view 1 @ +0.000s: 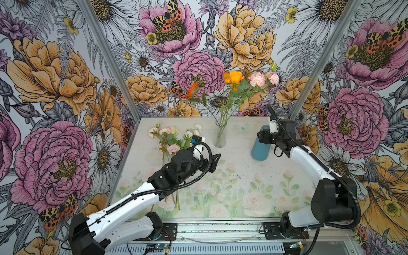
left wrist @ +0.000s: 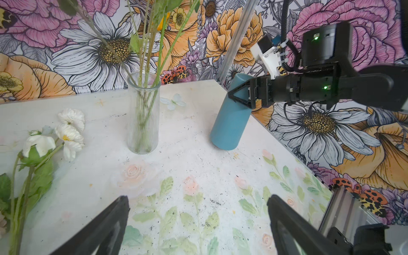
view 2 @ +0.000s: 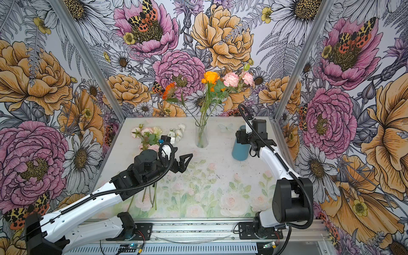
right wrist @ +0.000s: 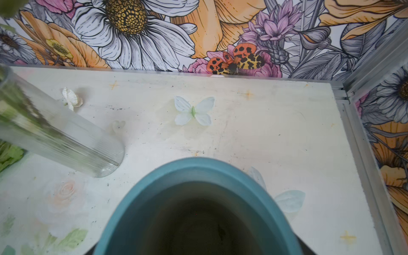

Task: Arrange the flowers into the vase
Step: 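Lift the teal vase with the right gripper and carry it toward the flower bunch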

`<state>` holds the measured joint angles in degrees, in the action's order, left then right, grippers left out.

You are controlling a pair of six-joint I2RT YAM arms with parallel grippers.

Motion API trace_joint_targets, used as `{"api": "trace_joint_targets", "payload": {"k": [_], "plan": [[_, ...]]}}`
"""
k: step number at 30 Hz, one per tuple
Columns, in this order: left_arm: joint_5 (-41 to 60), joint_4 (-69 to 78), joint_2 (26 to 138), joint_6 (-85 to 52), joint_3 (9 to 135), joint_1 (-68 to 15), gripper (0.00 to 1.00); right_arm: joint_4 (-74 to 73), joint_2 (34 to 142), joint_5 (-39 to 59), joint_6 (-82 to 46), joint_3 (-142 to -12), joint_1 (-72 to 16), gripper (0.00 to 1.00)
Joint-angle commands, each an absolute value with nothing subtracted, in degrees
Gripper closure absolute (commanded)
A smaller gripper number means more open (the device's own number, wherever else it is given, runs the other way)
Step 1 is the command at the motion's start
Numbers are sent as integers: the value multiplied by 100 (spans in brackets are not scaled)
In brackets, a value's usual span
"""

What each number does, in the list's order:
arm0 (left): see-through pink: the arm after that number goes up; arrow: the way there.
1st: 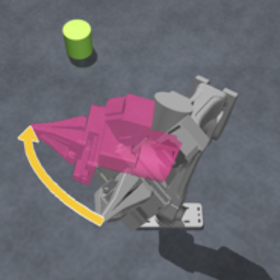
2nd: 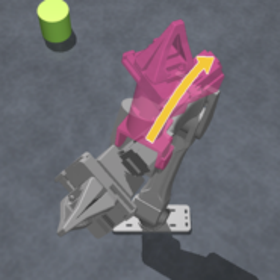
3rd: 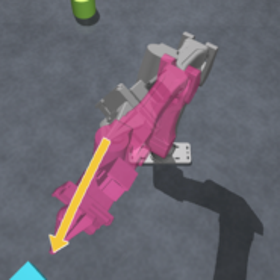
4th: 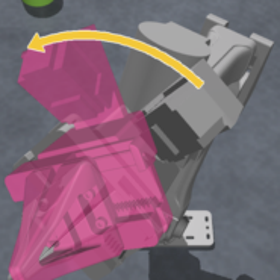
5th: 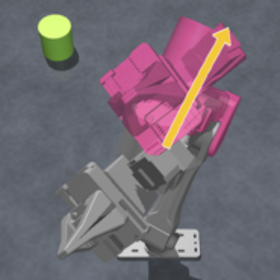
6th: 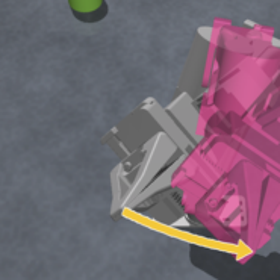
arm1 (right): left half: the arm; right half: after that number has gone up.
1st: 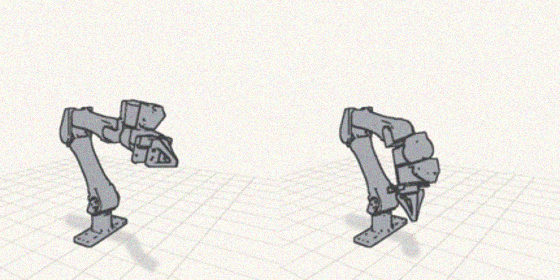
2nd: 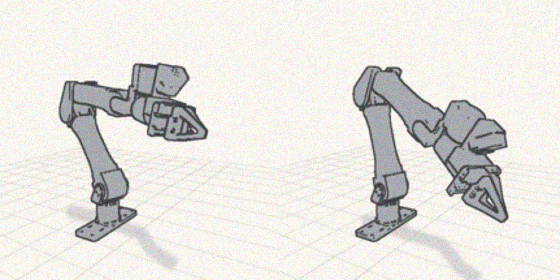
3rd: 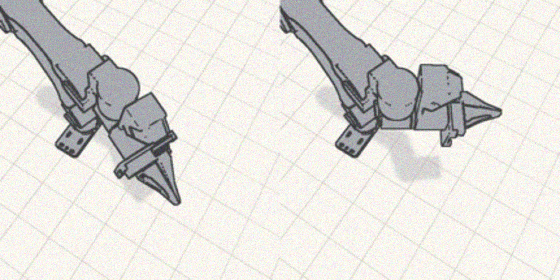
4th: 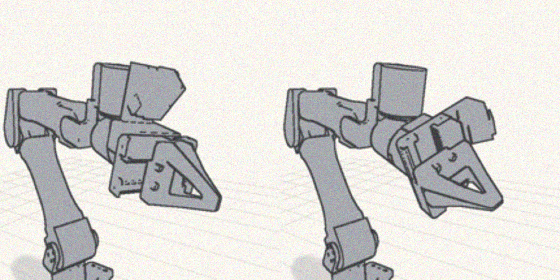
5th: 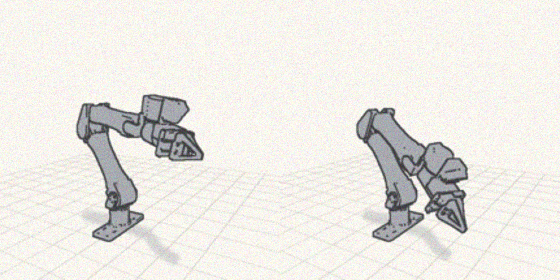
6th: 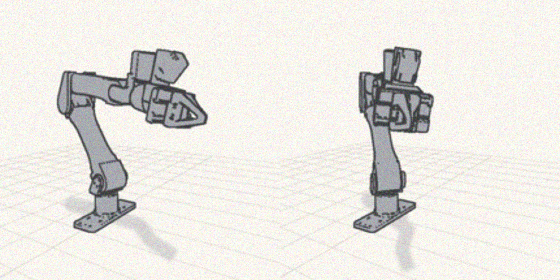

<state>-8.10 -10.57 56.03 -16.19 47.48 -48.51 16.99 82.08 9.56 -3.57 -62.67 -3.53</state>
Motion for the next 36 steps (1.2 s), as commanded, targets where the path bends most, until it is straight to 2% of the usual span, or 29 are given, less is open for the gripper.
{"api": "trace_joint_targets", "payload": {"k": [1,7,13,15,22,36], "plan": [[-1074,-1382,5367,-1719,4650,-4809,1,1114,7541,1449,-440,-6262,-709,39],[-1485,-2279,5116,-2071,4715,-4790,1,1098,7068,1437,-428,-5833,-1509,40],[-1773,-3342,4882,-3101,4798,-4520,1,1081,6916,1200,-482,-5781,-2567,41],[-1559,-3618,4789,-3393,4790,-4343,1,1077,6918,1155,-498,-5807,-2868,42],[389,-3955,4608,-3680,4612,-3797,1,1070,6955,885,-314,-5816,-3740,42],[186,-4035,4368,-3822,4384,-3805,1,339,7451,667,-549,-5457,-4480,42]]}}
